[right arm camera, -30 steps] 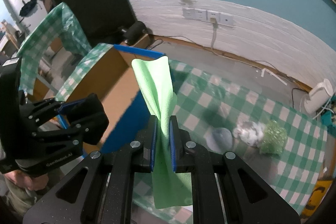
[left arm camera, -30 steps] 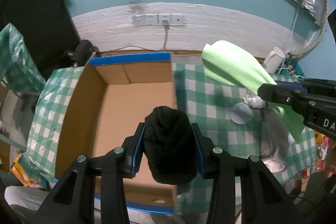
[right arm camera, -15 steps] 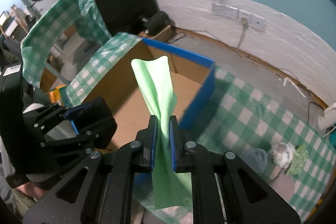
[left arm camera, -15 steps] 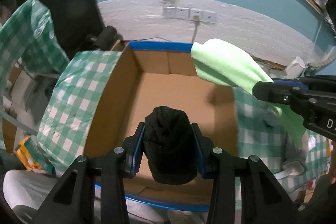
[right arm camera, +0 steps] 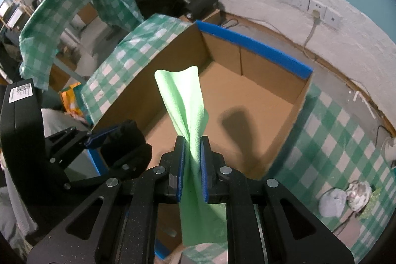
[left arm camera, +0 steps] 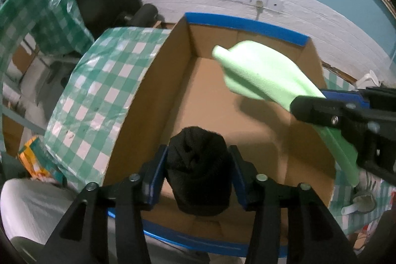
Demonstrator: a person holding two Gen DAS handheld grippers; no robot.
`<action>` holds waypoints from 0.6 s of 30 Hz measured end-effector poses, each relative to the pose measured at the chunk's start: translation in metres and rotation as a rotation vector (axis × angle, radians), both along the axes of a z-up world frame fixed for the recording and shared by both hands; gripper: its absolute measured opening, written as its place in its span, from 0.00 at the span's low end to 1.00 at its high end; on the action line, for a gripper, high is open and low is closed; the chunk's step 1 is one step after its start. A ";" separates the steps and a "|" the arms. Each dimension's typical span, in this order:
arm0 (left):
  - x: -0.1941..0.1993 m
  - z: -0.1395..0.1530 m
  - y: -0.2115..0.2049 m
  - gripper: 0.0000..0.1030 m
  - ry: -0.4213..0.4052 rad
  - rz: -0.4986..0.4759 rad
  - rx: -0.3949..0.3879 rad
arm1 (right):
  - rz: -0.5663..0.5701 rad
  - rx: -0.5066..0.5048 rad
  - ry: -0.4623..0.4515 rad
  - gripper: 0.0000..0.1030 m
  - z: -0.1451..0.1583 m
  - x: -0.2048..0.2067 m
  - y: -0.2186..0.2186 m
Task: Organize soft objects
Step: 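Open both tools to drop the sheet and sock into the box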
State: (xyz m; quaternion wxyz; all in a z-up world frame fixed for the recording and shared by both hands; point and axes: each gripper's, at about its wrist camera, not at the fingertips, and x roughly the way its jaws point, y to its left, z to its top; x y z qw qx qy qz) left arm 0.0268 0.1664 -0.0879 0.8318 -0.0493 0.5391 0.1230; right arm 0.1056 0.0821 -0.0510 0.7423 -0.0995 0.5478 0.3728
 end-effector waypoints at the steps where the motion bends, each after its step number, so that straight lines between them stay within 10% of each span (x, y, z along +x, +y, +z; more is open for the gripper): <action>1: 0.000 -0.001 0.003 0.55 0.005 0.011 -0.005 | -0.009 -0.007 0.000 0.31 -0.001 0.001 0.001; 4: -0.001 -0.001 0.007 0.68 0.007 0.028 0.021 | -0.033 0.002 -0.025 0.56 0.000 0.002 -0.001; 18: 0.001 0.014 -0.001 0.73 -0.048 -0.011 -0.022 | -0.118 -0.022 -0.062 0.60 0.012 0.008 -0.041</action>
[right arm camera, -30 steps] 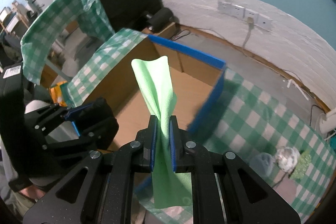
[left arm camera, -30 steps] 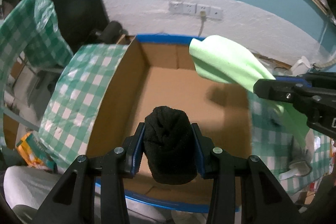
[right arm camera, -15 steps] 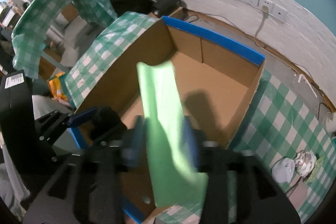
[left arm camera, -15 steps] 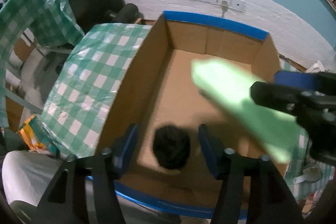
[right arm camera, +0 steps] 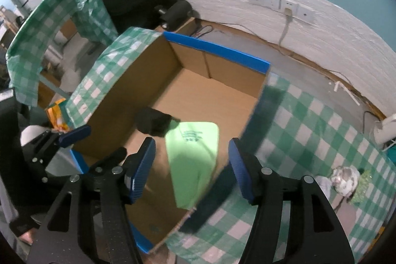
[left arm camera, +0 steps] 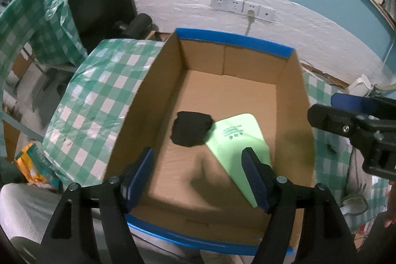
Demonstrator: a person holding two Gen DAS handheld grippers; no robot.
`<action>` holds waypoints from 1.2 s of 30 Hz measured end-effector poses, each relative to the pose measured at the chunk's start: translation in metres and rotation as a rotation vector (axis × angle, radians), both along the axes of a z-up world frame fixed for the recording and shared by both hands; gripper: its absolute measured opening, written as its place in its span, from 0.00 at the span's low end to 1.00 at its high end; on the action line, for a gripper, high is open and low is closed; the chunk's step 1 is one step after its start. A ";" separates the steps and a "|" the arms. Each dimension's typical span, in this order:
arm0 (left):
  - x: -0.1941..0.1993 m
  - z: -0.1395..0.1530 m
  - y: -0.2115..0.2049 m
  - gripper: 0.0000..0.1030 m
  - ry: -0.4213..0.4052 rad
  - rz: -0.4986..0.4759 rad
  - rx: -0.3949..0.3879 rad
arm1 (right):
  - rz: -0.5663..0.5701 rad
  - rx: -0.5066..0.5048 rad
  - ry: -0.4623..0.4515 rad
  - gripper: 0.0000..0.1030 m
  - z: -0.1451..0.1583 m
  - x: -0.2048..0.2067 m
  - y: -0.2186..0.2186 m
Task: Organize soft objects
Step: 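Open both tools to drop the sheet and sock into the box, then withdraw both tools from the box back over the table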
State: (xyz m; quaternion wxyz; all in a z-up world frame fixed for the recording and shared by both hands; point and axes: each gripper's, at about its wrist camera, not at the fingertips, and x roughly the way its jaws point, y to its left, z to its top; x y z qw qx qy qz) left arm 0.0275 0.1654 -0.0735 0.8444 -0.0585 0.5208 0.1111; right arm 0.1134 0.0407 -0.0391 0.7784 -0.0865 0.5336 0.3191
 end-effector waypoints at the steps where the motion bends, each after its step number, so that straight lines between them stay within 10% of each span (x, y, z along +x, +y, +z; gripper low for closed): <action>1: 0.000 0.001 -0.002 0.74 -0.004 -0.007 -0.005 | -0.004 -0.002 -0.002 0.60 0.001 -0.001 -0.003; 36: 0.017 0.016 -0.148 0.78 -0.027 -0.296 -0.005 | -0.331 -0.082 0.021 0.64 -0.015 0.000 -0.213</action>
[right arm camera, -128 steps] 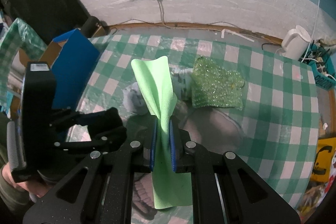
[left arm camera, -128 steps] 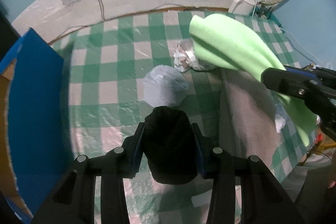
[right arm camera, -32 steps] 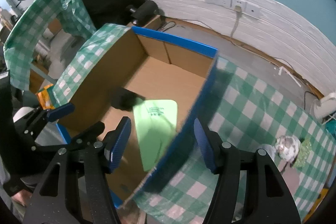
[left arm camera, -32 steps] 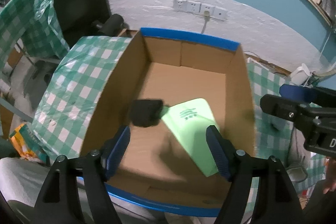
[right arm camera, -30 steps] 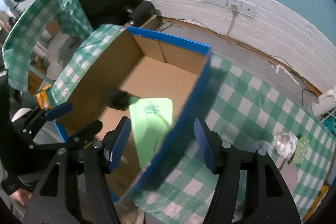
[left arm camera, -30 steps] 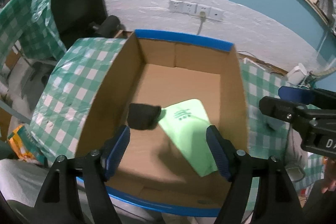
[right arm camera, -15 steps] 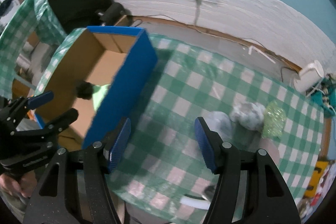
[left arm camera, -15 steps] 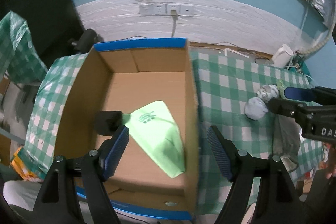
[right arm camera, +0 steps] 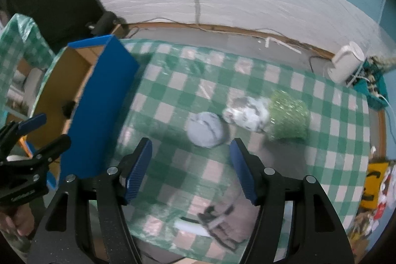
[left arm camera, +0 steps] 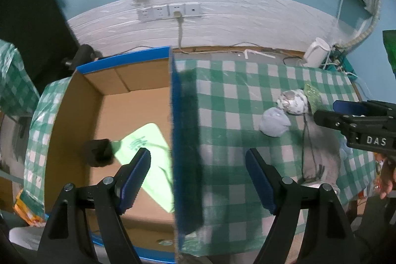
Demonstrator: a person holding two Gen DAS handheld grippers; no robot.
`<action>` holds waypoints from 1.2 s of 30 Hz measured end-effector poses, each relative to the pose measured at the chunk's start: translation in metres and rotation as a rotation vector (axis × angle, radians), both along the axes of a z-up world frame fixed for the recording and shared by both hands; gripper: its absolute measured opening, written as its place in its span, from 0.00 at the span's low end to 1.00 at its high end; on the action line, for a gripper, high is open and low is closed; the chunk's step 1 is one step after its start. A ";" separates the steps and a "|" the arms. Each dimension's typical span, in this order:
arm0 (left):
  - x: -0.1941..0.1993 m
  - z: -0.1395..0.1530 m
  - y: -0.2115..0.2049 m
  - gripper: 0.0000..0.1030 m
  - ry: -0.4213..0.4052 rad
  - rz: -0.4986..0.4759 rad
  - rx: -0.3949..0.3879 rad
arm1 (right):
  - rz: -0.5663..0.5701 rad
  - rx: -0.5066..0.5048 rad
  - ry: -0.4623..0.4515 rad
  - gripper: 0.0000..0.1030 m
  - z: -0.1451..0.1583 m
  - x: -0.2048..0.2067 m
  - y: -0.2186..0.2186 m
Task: Organize soft objects
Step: 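Withdraw both tools from the box back over the table, then grasp the grey fleece cloth with the right tool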
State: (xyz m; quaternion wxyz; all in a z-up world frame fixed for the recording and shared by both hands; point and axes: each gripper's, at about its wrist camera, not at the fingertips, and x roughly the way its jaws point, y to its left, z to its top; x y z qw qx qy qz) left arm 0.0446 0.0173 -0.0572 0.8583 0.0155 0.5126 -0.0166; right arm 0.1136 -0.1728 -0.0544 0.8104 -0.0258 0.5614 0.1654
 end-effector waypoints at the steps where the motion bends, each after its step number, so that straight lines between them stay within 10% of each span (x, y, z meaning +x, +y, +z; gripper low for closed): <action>1: 0.000 -0.001 -0.005 0.78 0.002 -0.010 0.001 | -0.008 -0.003 0.003 0.64 -0.002 0.000 -0.005; 36: 0.038 -0.076 -0.111 0.78 0.163 -0.171 0.077 | -0.191 -0.116 0.217 0.71 -0.109 0.000 -0.097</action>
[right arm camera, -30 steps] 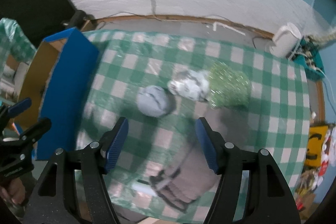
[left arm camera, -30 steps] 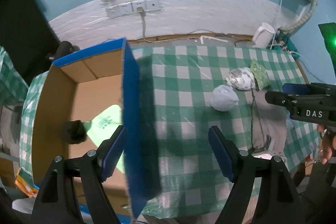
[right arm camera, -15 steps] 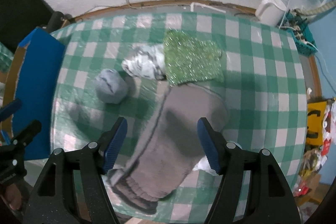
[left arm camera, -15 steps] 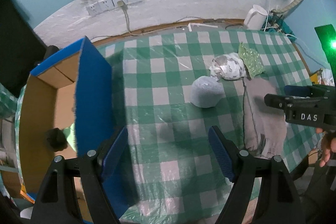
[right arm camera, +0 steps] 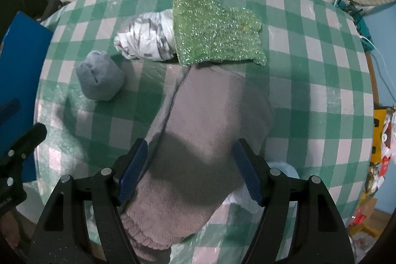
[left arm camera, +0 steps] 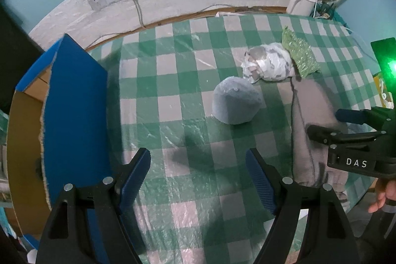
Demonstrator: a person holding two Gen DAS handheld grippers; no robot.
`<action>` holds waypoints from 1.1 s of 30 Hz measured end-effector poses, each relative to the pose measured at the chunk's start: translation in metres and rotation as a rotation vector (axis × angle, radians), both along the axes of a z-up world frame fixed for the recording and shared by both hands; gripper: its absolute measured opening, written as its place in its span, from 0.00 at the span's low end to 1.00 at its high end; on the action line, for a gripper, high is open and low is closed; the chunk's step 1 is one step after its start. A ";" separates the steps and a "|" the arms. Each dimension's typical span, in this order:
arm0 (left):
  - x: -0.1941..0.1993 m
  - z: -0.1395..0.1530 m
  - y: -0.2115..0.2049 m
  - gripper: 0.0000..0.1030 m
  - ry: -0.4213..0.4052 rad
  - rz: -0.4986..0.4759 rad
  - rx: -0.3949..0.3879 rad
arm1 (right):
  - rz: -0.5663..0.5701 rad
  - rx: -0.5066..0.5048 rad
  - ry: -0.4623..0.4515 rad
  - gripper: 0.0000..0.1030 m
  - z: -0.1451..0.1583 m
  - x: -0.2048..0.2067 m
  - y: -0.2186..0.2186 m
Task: Organize soft objects
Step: 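Grasp the grey fleece cloth with the right tool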
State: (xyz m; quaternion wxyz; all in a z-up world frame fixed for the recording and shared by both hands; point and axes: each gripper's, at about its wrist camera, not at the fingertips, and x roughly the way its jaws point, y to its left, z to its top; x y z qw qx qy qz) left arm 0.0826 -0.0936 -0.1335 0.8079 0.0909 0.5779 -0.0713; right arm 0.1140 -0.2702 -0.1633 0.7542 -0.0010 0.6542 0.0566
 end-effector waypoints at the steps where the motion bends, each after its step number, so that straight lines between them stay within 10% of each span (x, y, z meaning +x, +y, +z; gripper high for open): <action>1: 0.001 -0.003 -0.001 0.78 0.006 0.001 0.002 | -0.003 -0.004 0.002 0.71 -0.002 0.000 0.000; 18: 0.014 -0.019 0.001 0.78 0.040 0.017 -0.006 | 0.114 -0.133 -0.047 0.83 -0.031 -0.012 0.035; 33: 0.034 -0.024 -0.013 0.84 0.012 0.004 -0.046 | 0.131 -0.032 -0.129 0.33 0.005 -0.019 0.040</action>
